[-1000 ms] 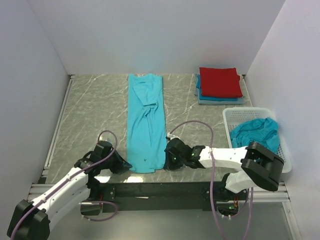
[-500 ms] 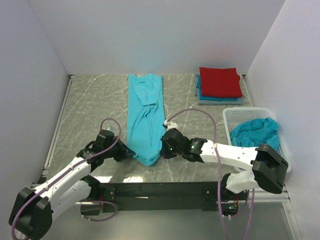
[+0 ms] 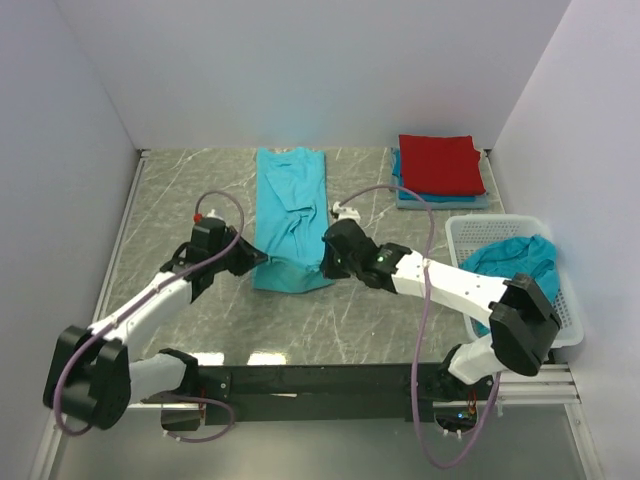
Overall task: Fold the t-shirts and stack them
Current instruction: Fold the tshirt
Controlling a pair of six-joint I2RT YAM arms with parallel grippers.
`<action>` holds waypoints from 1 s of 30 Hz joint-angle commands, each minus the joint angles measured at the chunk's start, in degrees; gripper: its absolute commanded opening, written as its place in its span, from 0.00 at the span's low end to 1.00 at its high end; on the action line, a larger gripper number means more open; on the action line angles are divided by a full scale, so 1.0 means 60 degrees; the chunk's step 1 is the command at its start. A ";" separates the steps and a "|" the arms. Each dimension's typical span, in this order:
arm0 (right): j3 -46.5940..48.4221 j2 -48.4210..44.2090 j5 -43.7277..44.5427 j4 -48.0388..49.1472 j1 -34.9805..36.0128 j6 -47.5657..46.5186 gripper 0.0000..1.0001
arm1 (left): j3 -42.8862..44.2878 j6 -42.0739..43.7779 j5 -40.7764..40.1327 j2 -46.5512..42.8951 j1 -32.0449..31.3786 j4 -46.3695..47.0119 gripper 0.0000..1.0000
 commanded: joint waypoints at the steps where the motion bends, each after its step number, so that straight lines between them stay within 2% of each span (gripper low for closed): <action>1: 0.0833 0.0297 0.0339 -0.0144 -0.0341 -0.0441 0.00 | 0.0746 0.0564 0.0760 0.0702 0.0422 0.1107 0.00; 16: 0.3601 0.2216 0.0369 -0.0730 -0.1294 -0.1320 0.00 | 0.3336 0.1384 0.0717 0.3031 0.1332 0.0918 0.00; 30: 0.4965 0.3695 -0.0187 -0.0935 -0.1968 -0.1555 0.00 | 0.4438 0.1634 0.1114 0.4833 0.1610 0.0845 0.00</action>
